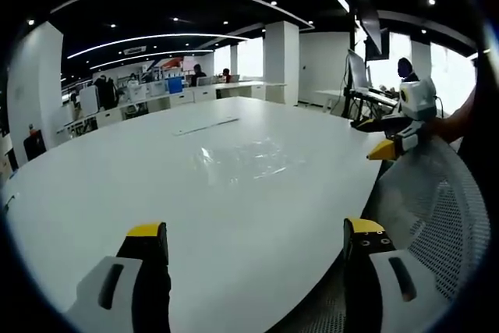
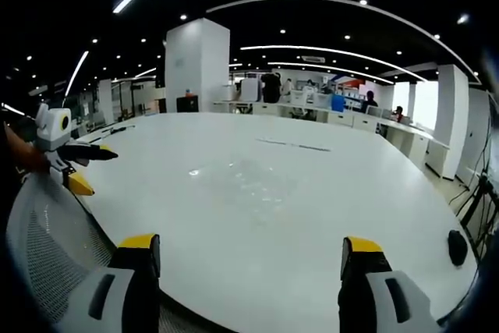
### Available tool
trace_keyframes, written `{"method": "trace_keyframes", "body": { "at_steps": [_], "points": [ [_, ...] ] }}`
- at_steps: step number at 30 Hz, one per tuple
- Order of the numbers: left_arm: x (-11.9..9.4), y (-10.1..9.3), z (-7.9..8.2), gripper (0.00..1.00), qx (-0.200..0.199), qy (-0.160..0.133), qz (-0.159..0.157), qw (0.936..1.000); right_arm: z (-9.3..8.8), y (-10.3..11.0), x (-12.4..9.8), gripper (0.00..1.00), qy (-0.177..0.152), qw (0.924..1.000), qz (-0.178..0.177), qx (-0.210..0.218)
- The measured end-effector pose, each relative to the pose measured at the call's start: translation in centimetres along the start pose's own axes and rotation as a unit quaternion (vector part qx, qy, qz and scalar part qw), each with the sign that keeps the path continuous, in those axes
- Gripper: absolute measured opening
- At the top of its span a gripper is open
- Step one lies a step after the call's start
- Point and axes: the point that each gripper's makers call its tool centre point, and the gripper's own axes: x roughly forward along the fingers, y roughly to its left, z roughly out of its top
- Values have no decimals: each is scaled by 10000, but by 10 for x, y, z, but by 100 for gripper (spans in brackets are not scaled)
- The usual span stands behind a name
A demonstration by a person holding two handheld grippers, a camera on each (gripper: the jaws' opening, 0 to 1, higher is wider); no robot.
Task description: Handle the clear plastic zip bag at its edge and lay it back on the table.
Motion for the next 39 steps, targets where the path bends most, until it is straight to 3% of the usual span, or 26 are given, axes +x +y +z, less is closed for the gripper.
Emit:
{"method": "trace_keyframes", "body": {
  "at_steps": [15,39],
  "points": [
    [-1,-14,16,93,11,-18,2,10000,-1,3,0,96,74,10000,40,13],
    [-3,-7,12,92,10,-34,-2,10000,-1,2,-1,96,61,9999,25,124]
  ]
}}
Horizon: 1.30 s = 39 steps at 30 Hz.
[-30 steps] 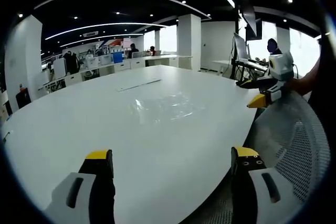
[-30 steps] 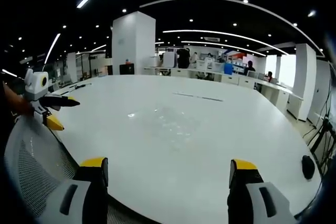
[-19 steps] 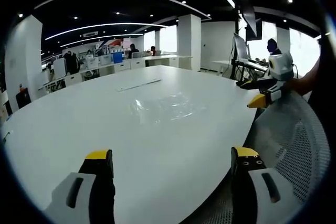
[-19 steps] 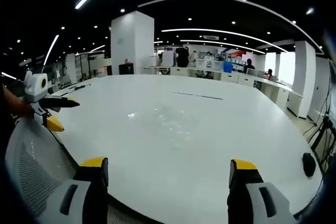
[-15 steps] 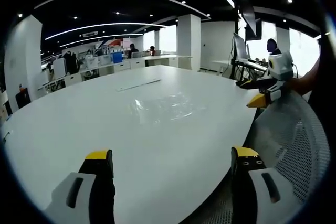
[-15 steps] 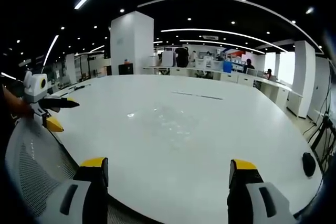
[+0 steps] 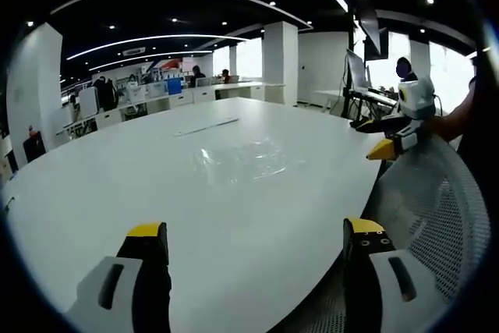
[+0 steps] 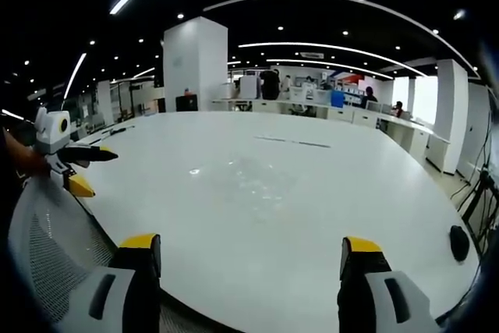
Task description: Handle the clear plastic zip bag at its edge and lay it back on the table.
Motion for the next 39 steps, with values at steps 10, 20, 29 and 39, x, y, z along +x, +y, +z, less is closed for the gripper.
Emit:
{"method": "trace_keyframes", "body": {
  "at_steps": [10,20,29,39],
  "points": [
    [0,-3,3,92,32,3,-16,10000,5,3,-1,94,-25,9996,56,277],
    [-1,-8,5,91,97,32,-44,9999,22,-5,-1,86,-81,9992,13,400],
    [-1,-9,8,91,118,20,-23,9999,24,-13,14,71,247,9988,73,414],
    [-1,-8,6,90,140,44,-12,9999,24,-17,26,62,472,9970,135,607]
  ]
}}
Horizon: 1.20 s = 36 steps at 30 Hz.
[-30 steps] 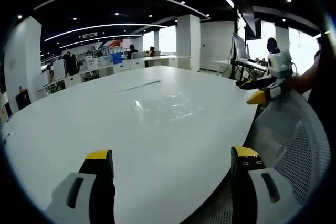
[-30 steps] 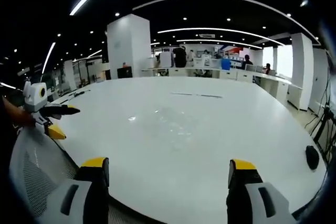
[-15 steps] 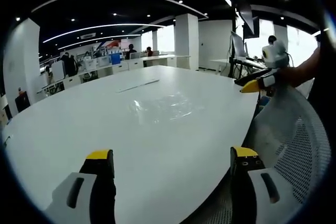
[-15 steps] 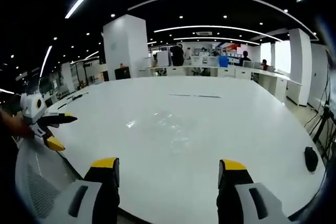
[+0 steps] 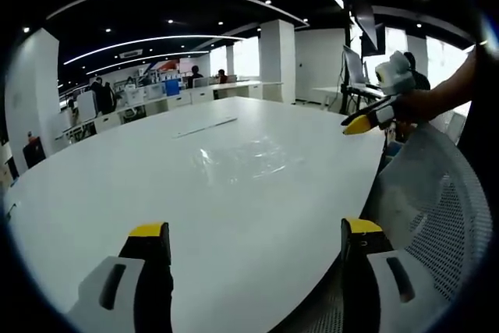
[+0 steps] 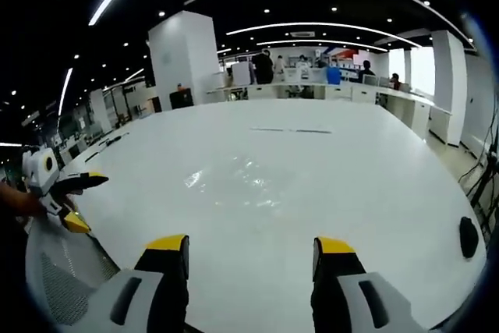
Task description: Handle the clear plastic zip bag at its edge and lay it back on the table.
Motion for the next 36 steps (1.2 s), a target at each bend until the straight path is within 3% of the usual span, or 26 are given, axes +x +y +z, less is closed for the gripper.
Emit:
{"method": "trace_keyframes", "body": {
  "at_steps": [9,28,36],
  "points": [
    [0,0,0,89,17,9,11,10000,-2,0,14,57,126,9998,133,93],
    [0,-1,-4,89,-33,54,-71,10000,-4,-5,44,51,207,9939,214,1064],
    [1,0,-4,89,-50,71,-68,9999,-9,-18,58,47,263,9919,209,1225]
  ]
}}
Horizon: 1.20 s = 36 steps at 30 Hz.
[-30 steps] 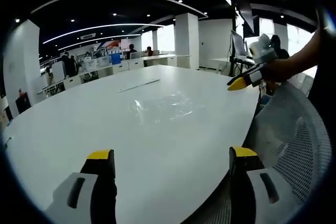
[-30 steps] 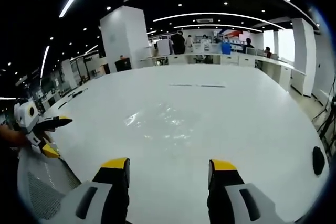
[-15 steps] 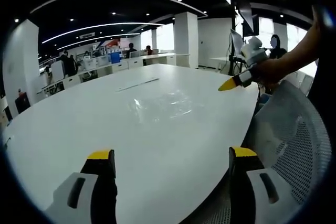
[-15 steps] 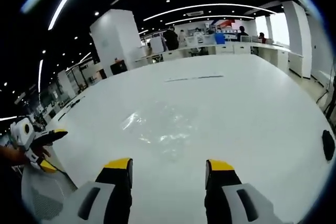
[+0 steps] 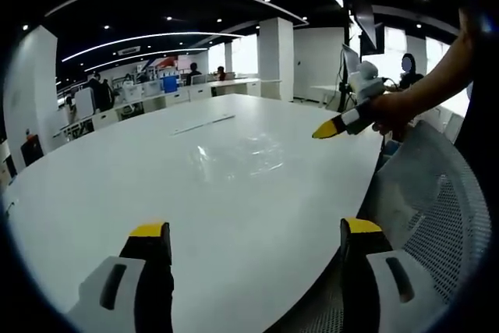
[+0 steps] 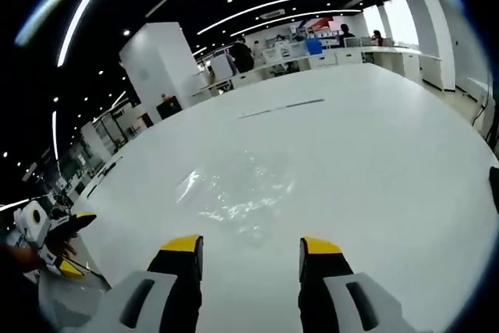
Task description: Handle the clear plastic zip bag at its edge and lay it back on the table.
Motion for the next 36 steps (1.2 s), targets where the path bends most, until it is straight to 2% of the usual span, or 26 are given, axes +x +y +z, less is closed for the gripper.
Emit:
{"method": "trace_keyframes", "body": {
  "at_steps": [12,15,26,36],
  "points": [
    [-1,-1,0,88,-9,28,-3,10000,-7,1,12,41,165,9999,-22,11],
    [-1,-1,-1,88,4,28,-14,10000,-8,-4,14,40,176,9998,-53,-4],
    [1,-5,-2,87,-22,102,-94,9999,-5,-10,29,36,231,9997,-47,28],
    [1,-2,-5,86,-43,134,-80,9999,-6,-5,41,33,318,9995,-20,48]
  ]
}}
